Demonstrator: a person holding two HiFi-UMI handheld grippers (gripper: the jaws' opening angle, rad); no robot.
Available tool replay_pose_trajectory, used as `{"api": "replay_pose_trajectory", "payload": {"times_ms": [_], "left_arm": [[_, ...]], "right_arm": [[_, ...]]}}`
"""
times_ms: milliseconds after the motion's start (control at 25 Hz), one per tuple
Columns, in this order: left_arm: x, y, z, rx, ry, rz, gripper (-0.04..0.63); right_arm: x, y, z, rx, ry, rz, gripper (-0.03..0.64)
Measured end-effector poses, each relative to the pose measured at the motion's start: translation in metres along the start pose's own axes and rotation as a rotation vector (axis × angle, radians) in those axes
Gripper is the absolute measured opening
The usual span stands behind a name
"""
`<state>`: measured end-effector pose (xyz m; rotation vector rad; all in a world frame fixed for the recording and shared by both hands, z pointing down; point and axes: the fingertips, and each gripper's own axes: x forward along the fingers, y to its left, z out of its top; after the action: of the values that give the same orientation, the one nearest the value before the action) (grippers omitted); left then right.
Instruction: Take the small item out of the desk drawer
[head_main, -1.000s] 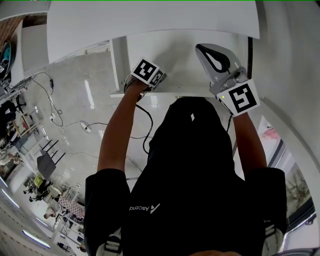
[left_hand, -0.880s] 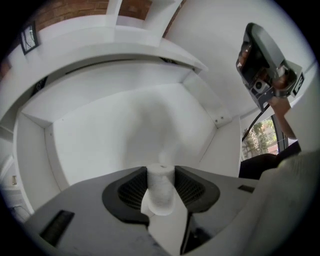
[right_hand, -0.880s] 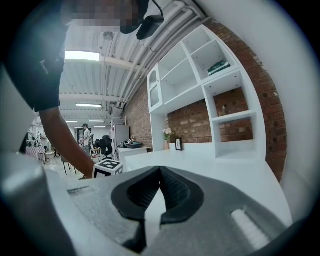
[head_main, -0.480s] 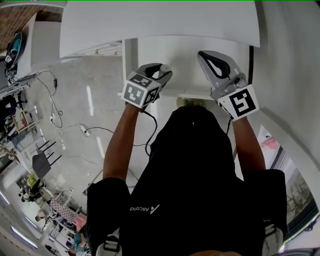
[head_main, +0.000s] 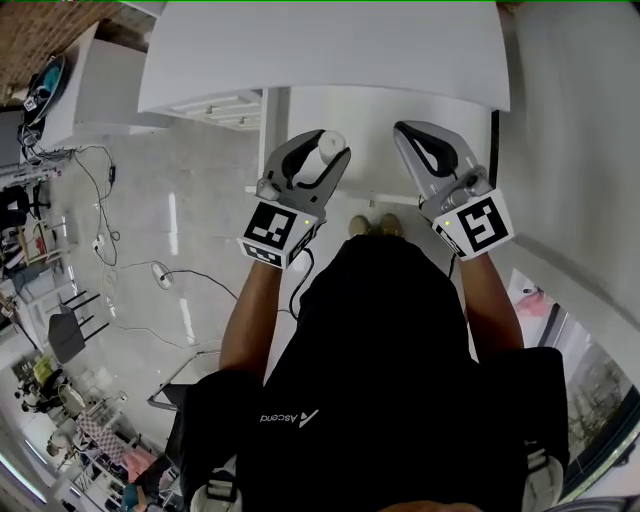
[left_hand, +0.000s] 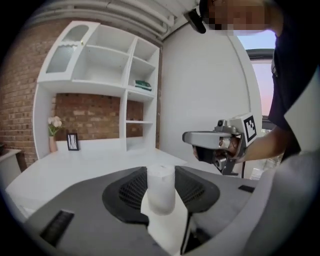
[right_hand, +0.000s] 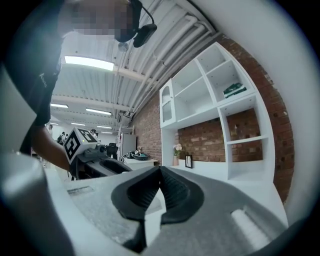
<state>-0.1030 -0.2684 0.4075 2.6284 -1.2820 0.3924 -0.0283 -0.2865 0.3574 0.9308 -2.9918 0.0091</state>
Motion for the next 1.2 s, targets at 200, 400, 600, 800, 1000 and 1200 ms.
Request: {"api": "replay_pose_trajectory", "payload": {"times_ms": [200, 400, 600, 800, 1000, 1200], "left_arm": [[-0.034, -0.009, 0.051, 0.008, -0.194, 0.082, 0.167], [-0.062, -0.024, 0.086, 0.001, -0.366, 0.130, 0.167], [-0.074, -0.035, 0.091, 0.035, -0.388, 0.147, 0.167], [-0.084, -0.040, 0.105, 0.057, -0.414, 0.169, 0.167], [-0.092, -0.042, 0.108, 0.068, -0.412, 0.175, 0.167], [-0.099, -0.043, 0.106, 0.076, -0.428, 0.174, 0.167]], "right_arm": [[-0.010, 0.020, 0.025, -0.028, -0.034, 0.020, 0.000], [-0.023, 0.036, 0.042, -0.053, -0.064, 0.025, 0.000], [-0.033, 0.046, 0.049, -0.068, -0.086, 0.027, 0.000], [-0.038, 0.053, 0.056, -0.076, -0.102, 0.030, 0.000], [-0.038, 0.057, 0.060, -0.070, -0.111, 0.030, 0.000], [-0.037, 0.064, 0.059, -0.068, -0.121, 0.032, 0.000]]}}
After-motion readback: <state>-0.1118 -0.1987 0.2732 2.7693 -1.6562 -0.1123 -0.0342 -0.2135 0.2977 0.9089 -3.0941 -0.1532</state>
